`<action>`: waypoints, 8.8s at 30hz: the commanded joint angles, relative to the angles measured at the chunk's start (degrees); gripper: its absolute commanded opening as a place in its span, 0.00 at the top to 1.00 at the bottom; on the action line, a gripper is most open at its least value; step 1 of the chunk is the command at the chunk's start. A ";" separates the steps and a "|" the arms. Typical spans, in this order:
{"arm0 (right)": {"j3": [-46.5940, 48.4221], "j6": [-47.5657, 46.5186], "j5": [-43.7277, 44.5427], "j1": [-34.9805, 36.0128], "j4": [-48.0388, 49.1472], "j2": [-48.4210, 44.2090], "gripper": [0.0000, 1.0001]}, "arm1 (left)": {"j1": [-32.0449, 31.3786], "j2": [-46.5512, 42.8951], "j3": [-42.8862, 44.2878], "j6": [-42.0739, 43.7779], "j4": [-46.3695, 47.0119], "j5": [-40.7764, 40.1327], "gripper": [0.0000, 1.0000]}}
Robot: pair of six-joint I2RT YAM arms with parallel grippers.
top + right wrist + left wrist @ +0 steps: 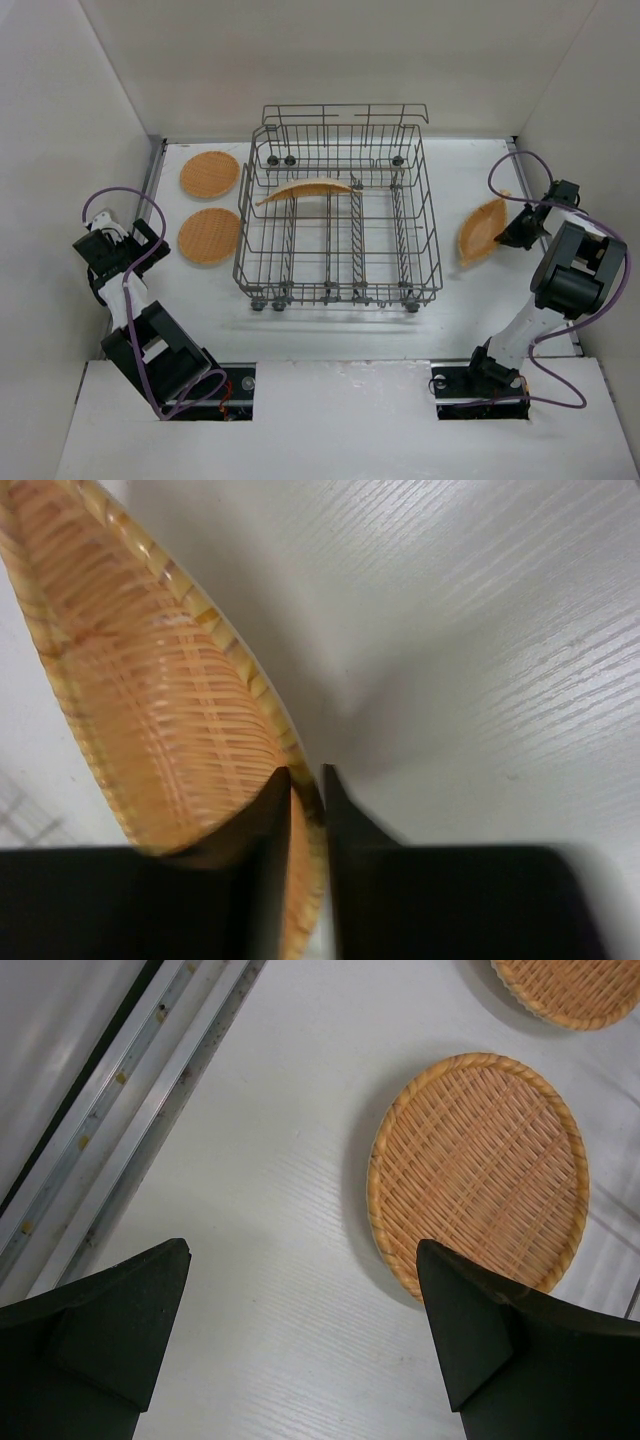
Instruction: Load the plates into the dish rack
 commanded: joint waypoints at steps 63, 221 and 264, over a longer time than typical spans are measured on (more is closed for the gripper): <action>16.96 -74.29 33.66 76.71 20.40 -16.30 1.00 | -0.82 -6.78 -2.57 0.02 4.89 -1.79 0.00; 26.20 -72.91 46.85 88.41 13.47 7.47 0.22 | 3.75 -2.21 -0.02 -2.61 3.83 4.36 0.00; -28.91 -25.62 5.20 14.06 21.46 -51.44 0.13 | -7.41 2.62 8.31 4.86 -6.79 -3.90 0.00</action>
